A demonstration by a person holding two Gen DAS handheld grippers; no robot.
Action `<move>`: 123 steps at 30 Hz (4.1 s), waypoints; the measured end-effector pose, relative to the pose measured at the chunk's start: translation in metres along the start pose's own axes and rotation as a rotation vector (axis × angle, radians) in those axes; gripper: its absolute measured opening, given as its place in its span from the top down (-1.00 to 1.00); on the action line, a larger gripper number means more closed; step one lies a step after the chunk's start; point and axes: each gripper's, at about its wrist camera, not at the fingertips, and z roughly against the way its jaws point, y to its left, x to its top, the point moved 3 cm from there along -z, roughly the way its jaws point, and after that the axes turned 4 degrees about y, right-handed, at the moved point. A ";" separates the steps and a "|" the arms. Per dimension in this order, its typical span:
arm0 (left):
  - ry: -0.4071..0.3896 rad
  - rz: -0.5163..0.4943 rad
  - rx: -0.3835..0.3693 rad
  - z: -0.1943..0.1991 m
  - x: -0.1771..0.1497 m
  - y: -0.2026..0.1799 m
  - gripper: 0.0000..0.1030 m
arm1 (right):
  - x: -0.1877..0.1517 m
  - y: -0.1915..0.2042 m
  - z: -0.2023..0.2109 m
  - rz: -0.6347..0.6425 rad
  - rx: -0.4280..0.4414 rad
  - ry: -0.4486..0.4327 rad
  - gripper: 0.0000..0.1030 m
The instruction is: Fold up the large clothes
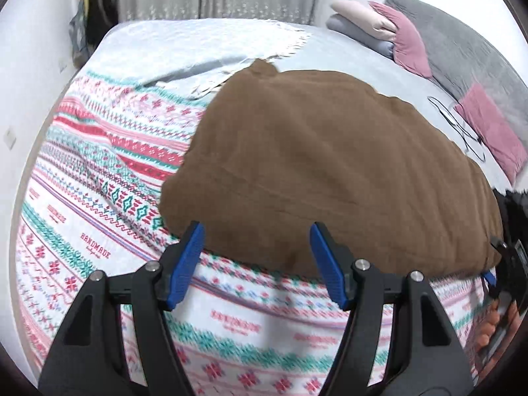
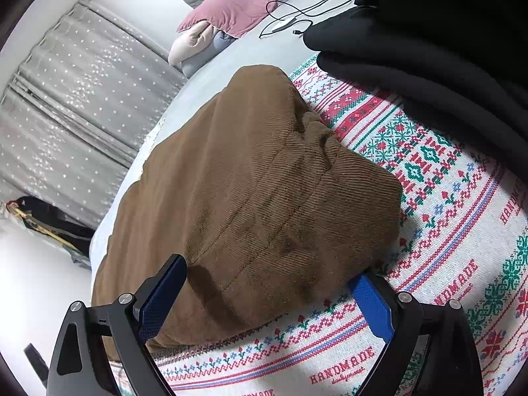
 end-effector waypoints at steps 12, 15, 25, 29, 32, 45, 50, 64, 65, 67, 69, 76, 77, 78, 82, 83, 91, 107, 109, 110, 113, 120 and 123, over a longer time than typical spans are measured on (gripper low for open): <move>0.062 0.121 -0.073 -0.030 -0.002 0.038 -0.32 | 0.004 -0.004 -0.003 -0.111 0.103 -0.052 -0.78; 0.075 0.152 -0.098 -0.033 0.001 0.042 -0.32 | 0.004 -0.010 0.001 -0.181 0.126 -0.082 -0.31; 0.076 0.265 -0.222 -0.021 0.010 0.066 -0.32 | 0.015 0.034 0.028 -0.150 -0.027 -0.211 0.52; 0.067 0.301 -0.278 -0.010 0.018 0.076 -0.32 | 0.023 0.074 0.043 -0.057 -0.106 -0.257 0.55; 0.062 0.337 -0.301 -0.001 0.023 0.091 -0.32 | 0.026 0.091 0.043 -0.024 -0.158 -0.262 0.57; 0.032 0.488 -0.368 0.026 0.033 0.173 -0.32 | 0.015 0.200 0.044 0.161 -0.280 -0.406 0.63; 0.020 0.546 -0.402 0.028 0.034 0.191 -0.32 | -0.049 0.344 0.021 0.642 -0.231 -0.487 0.63; 0.046 0.598 -0.440 0.017 0.028 0.203 -0.32 | -0.336 0.400 -0.144 1.648 -0.328 -0.237 0.62; 0.047 0.595 -0.446 0.016 0.028 0.202 -0.32 | -0.329 0.402 -0.143 1.622 -0.314 -0.214 0.62; 0.054 0.586 -0.458 0.013 0.029 0.197 -0.32 | -0.322 0.409 -0.139 1.613 -0.310 -0.185 0.59; 0.065 0.576 -0.472 0.010 0.030 0.191 -0.32 | -0.323 0.413 -0.137 1.638 -0.325 -0.159 0.46; 0.084 0.566 -0.491 0.004 0.030 0.181 -0.32 | -0.327 0.397 -0.098 1.692 -0.317 -0.189 -0.53; 0.086 0.558 -0.487 0.004 0.031 0.176 -0.32 | -0.325 0.388 -0.092 1.748 -0.374 -0.260 -0.56; 0.086 0.545 -0.485 0.004 0.032 0.170 -0.32 | -0.322 0.380 -0.089 1.787 -0.425 -0.304 -0.57; 0.087 0.446 -0.508 0.004 0.041 0.129 -0.32 | -0.288 0.334 -0.090 1.842 -0.618 -0.324 -0.54; 0.082 0.415 -0.511 0.004 0.043 0.115 -0.33 | -0.278 0.324 -0.091 1.828 -0.642 -0.307 -0.53; 0.056 0.240 -0.327 -0.011 0.050 0.066 -0.01 | -0.259 0.304 -0.078 1.775 -0.620 -0.301 0.26; 0.125 0.279 -0.484 -0.031 0.028 0.068 0.18 | -0.240 0.262 -0.052 1.534 -0.467 -0.217 0.33; 0.116 0.285 -0.486 -0.030 0.027 0.068 0.18 | -0.241 0.264 -0.049 1.526 -0.466 -0.202 0.32; 0.115 0.290 -0.485 -0.031 0.027 0.069 0.17 | -0.242 0.264 -0.046 1.512 -0.460 -0.188 0.31; 0.115 0.315 -0.486 -0.032 0.026 0.076 0.17 | -0.228 0.269 -0.027 1.430 -0.383 -0.079 0.25; 0.112 0.332 -0.493 -0.031 0.024 0.077 0.15 | -0.175 0.320 0.031 1.131 -0.058 -0.007 0.28; 0.116 0.338 -0.508 -0.030 0.023 0.079 0.15 | -0.170 0.339 -0.009 1.149 -0.133 0.095 0.31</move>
